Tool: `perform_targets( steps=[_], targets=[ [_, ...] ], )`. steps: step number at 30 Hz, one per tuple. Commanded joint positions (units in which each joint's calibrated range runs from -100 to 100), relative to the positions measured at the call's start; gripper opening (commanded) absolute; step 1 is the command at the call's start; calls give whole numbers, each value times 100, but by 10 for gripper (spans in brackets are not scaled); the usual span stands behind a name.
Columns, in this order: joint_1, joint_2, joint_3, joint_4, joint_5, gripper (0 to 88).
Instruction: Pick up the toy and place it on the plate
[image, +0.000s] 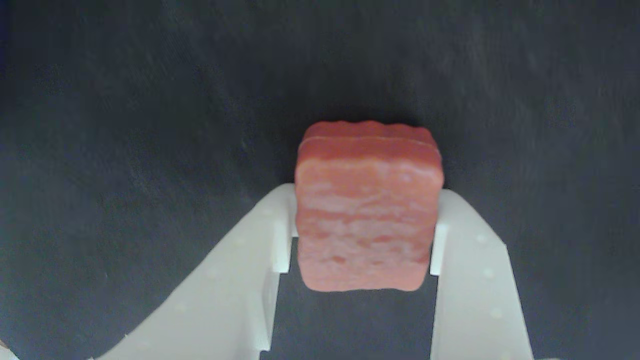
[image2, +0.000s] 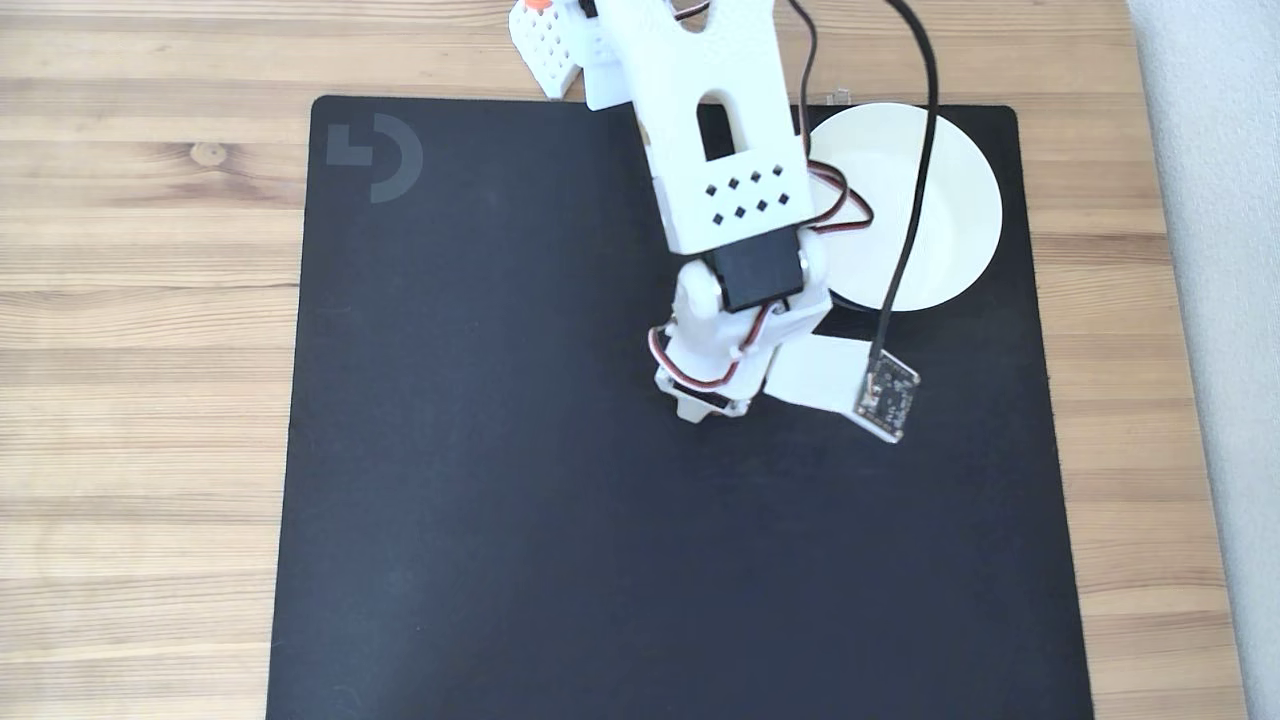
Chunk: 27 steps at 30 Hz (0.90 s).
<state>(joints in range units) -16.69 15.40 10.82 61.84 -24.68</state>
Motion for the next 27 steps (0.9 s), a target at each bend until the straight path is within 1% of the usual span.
perform_targets(
  steps=[1, 8, 12, 15, 17, 21, 22, 23, 27],
  targets=[
    [-385, -753, -302, 90, 21, 22],
    [-903, -2186, -221, 234, 31, 22],
    [-1188, -2703, -212, 251, 31, 23],
    [-1514, -3087, -212, 209, 318, 23],
    [-1648, -3262, -185, 243, 370, 23],
    [-1982, -3887, 554, 23, 370, 23],
    [-2058, -4037, 788, -138, 370, 23],
    [-2242, -4371, 1293, -519, 349, 23],
    [-2610, -5254, 2465, -1146, 235, 24]
  ],
)
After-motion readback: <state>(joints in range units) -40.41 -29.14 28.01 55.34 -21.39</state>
